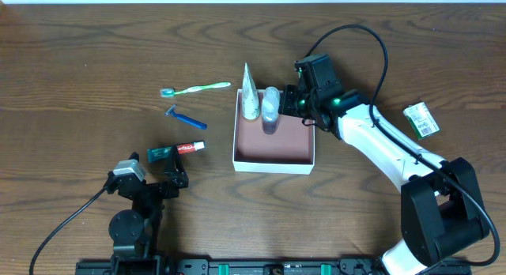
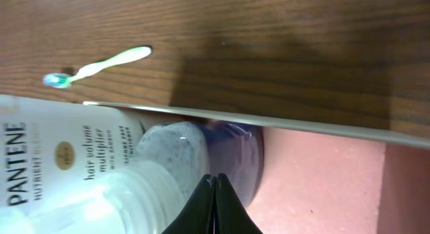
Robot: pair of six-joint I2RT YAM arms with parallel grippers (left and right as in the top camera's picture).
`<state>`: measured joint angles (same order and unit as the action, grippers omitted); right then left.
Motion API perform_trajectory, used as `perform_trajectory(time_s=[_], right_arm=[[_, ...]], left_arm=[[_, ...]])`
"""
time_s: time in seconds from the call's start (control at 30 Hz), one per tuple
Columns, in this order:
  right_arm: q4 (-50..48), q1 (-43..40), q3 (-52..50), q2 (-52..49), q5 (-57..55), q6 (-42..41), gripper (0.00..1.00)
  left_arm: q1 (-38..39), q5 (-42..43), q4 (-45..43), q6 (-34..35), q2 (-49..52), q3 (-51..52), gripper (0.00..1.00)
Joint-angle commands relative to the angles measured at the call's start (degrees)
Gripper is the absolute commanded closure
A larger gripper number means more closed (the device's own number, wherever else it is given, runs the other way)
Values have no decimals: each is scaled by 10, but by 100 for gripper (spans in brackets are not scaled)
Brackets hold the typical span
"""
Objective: Pack container
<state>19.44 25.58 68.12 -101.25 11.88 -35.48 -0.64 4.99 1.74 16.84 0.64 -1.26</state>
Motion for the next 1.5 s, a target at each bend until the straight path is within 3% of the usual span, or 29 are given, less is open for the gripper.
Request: perform_trajectory(time_s=[0.0, 0.3, 0.43, 0.73, 0.93, 1.13, 1.47], right_arm=[[-5, 0, -4, 0, 17, 8, 97], [-14, -2, -3, 0, 20, 21, 96], [-7, -16, 5, 3, 23, 29, 81], [108, -75, 82, 23, 5, 97, 64], [254, -133, 151, 27, -68, 187, 55], [374, -223, 179, 27, -125, 240, 26], [417, -358, 153, 27, -125, 188, 23]], left_arm=[[-3, 10, 19, -3, 0, 10, 2], [-3, 10, 19, -3, 0, 10, 2], [-3, 10, 19, -3, 0, 10, 2], [-3, 10, 19, -3, 0, 10, 2], [-3, 10, 19, -3, 0, 10, 2], [-3, 10, 19, -3, 0, 10, 2], [-3, 10, 19, -3, 0, 10, 2]])
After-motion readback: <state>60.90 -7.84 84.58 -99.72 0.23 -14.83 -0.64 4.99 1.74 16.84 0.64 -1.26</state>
